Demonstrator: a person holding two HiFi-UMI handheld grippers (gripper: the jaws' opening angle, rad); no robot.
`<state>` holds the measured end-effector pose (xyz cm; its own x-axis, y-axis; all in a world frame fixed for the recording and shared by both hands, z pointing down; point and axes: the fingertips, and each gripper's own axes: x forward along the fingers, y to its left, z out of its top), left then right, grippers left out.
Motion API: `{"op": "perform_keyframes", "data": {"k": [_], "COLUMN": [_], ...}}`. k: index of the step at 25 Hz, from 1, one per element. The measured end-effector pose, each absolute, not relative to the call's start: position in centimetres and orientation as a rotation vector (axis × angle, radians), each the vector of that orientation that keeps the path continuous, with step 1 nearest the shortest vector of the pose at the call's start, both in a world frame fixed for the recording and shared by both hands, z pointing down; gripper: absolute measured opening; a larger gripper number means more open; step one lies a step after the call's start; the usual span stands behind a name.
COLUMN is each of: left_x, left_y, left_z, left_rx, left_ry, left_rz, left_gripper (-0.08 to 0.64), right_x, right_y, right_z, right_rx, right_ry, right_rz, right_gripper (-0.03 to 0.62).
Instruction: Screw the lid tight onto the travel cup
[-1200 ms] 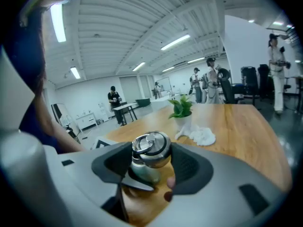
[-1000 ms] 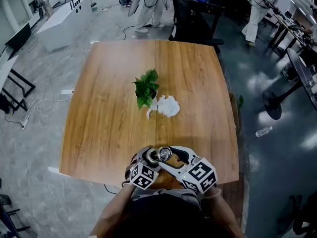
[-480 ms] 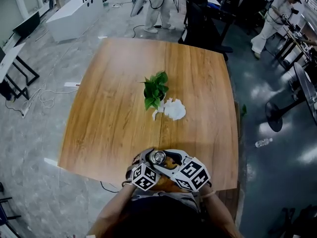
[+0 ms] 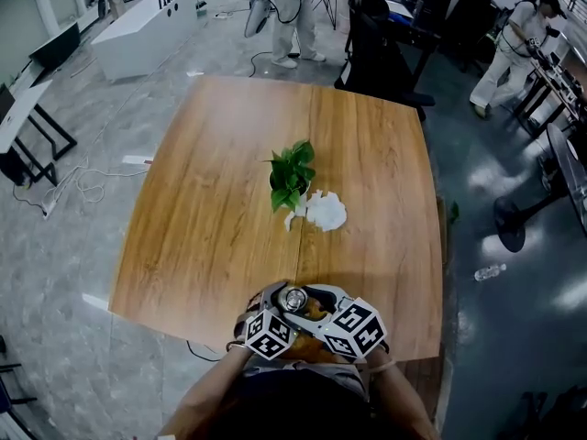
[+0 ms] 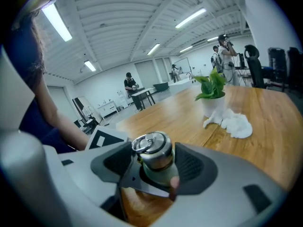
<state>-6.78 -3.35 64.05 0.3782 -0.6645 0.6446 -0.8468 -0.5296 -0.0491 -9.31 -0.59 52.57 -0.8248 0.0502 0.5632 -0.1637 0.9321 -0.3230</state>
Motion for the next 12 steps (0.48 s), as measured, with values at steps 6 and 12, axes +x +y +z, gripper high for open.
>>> {"op": "perform_keyframes", "data": {"k": [6,12], "left_x": [-6.4,-5.2], "left_y": [-2.7,-0.9], "left_z": [64.1,64.1], "left_rx": [2.414,2.575], "left_ry": [-1.252,-0.983], "left_rz": [0.919,0.959], "left_gripper": [0.393,0.391], "right_x": [-8.3,-9.4], "right_y": [0.5,1.8], "right_z": [52.3,52.1], "right_rx": [-0.086,-0.233], "right_ry": [-2.465,-2.477], "right_rz": [0.295,0.167], "right_gripper": [0.282,0.262]}}
